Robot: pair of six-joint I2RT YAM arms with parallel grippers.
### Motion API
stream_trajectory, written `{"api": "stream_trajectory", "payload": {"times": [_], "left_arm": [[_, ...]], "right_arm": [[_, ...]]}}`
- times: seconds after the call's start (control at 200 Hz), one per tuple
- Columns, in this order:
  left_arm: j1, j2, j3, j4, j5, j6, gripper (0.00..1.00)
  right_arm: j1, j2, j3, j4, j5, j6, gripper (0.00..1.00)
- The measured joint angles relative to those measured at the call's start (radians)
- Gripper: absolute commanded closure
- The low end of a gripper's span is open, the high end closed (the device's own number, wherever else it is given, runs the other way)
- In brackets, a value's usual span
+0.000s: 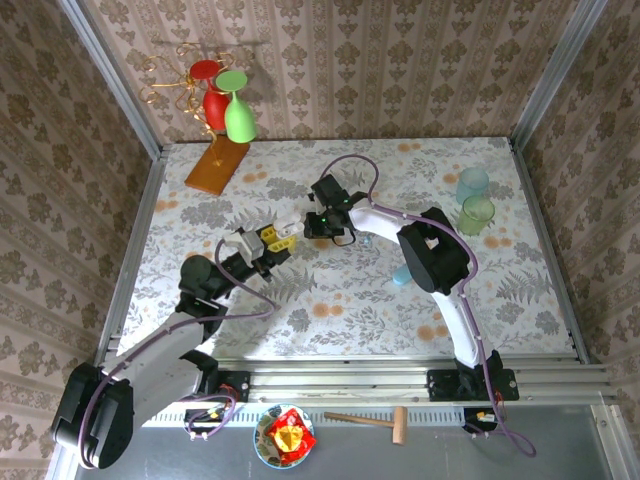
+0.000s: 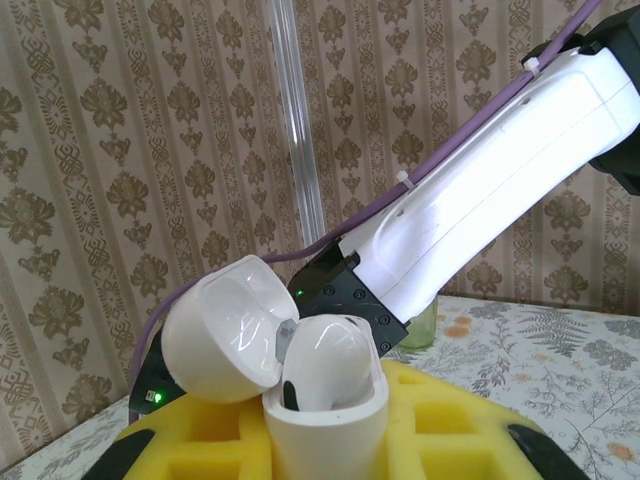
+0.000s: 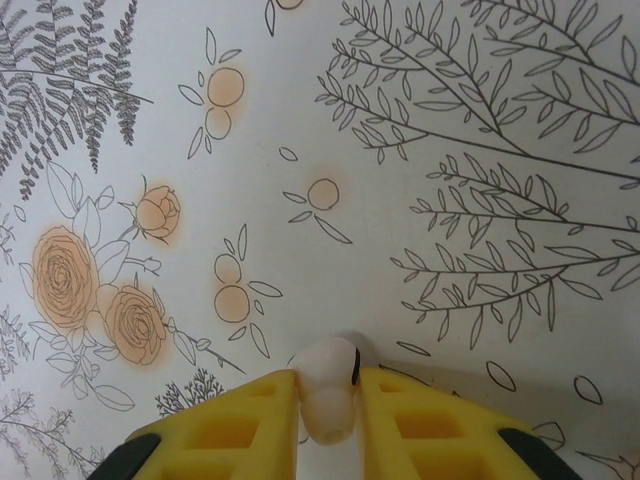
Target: Insert the wireless bluetooth earbuds into the charging case
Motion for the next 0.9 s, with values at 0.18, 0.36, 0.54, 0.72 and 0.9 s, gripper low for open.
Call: {"api": "stream_trajectory", "payload": {"times": [0.18, 0.36, 0.54, 0.72, 0.9], "left_arm": [[0.0, 0.029, 0.0, 0.011, -0.021, 0.005, 1.0], [0.0, 0.055, -0.002, 0.024, -0.051, 0.02, 1.0], [0.0, 0.086, -0.002, 0.051, -0.092, 0.029, 1.0], [-0.014, 0.147, -0.002, 0.082, -0.15, 0.041, 1.0], [-0.039, 0.222, -0.002, 0.137, -0.199, 0.041, 1.0]], "right_arm": [[0.0, -0.095, -0.134, 0.045, 0.024, -0.008, 0.81], [0.0, -0.236, -0.277, 0.127, 0.076, -0.016, 0.81], [0.002, -0.405, -0.443, 0.258, 0.134, -0.039, 0.81], [0.03, -0.57, -0.586, 0.367, 0.227, -0.096, 0.82], [0.094, -0.709, -0.654, 0.452, 0.327, -0.167, 0.82]]}}
